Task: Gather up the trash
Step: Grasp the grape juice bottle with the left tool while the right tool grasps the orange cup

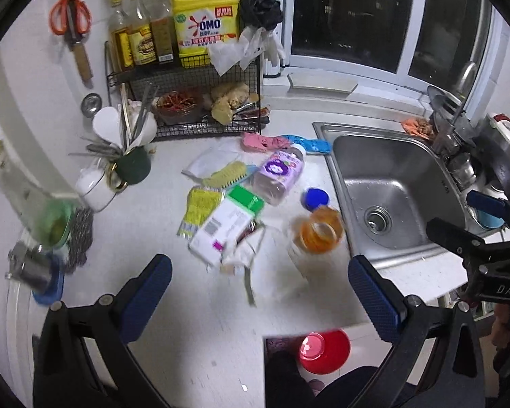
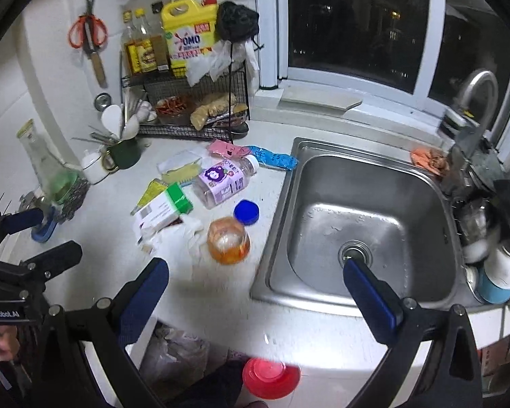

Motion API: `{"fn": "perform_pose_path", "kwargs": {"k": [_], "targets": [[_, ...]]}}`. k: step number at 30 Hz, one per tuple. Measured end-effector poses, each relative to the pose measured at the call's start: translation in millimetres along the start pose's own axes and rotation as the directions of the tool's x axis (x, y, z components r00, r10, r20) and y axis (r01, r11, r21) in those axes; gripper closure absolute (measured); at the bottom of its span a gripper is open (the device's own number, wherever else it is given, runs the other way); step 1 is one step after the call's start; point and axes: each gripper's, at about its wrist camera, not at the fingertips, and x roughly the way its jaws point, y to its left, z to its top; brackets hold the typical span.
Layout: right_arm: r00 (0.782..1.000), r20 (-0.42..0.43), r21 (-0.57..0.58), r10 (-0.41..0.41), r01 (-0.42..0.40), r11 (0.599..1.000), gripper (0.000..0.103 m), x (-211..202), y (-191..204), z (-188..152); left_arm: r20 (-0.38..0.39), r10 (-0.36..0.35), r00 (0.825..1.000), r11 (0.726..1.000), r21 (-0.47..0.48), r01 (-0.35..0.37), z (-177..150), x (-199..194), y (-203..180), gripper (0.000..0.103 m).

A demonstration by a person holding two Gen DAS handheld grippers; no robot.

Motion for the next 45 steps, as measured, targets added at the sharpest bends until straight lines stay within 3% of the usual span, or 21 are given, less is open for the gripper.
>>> {"fn": "perform_pose_path", "kwargs": {"k": [5, 13, 20, 24, 32, 35, 39, 42, 45], "targets": [[1.000, -0.026, 0.010, -0.001, 0.001, 1.000, 0.000, 31.2, -0.1, 35.3, -0.030, -0.045, 0.999, 0.998, 0.034, 0.046, 38.4, 34.1, 13.8, 0.000], [0.993, -0.110, 0.019, -0.042, 0.044, 0.999, 0.000, 77.2, -4.2, 61.9, -0.111, -0.086, 0.990, 0.970, 0.218, 0.109, 94.2, 103.6, 7.5, 0.000], [0.971, -0.229, 0.017, -0.065, 0.071, 0.997, 0.000, 123.9, -10.5, 55.8, -0.233, -0.144, 0.962, 0.930, 0.301, 0.212, 111.8, 172.6, -6.9, 0.000], [0.952, -0.300, 0.020, -0.068, 0.077, 0.997, 0.000, 144.6, -11.6, 46.8, -0.298, -0.132, 0.945, 0.897, 0.369, 0.242, 112.5, 208.9, -17.0, 0.000], [0.913, -0.395, -0.032, -0.107, 0.103, 0.994, 0.000, 172.7, -7.5, 32.2, -0.364, -0.127, 0.922, 0.859, 0.425, 0.287, 124.0, 261.3, -25.1, 0.000], [0.894, -0.439, -0.026, -0.086, 0.083, 0.996, 0.010, 184.1, -7.1, 27.9, -0.389, -0.126, 0.913, 0.837, 0.452, 0.308, 125.3, 276.5, -31.6, 0.000], [0.881, -0.470, -0.005, -0.059, 0.064, 0.998, 0.016, 194.1, -7.2, 26.7, -0.403, -0.122, 0.907, 0.819, 0.475, 0.322, 126.2, 290.2, -39.1, 0.001], [0.875, -0.482, -0.004, -0.047, 0.052, 0.999, 0.036, 198.7, -5.8, 30.0, -0.416, -0.129, 0.900, 0.801, 0.492, 0.342, 123.7, 295.4, -42.8, 0.014], [0.870, -0.493, 0.014, -0.022, 0.034, 0.999, 0.060, 203.2, -5.0, 32.1, -0.434, -0.119, 0.893, 0.788, 0.506, 0.351, 117.5, 302.2, -45.8, 0.037]]}}
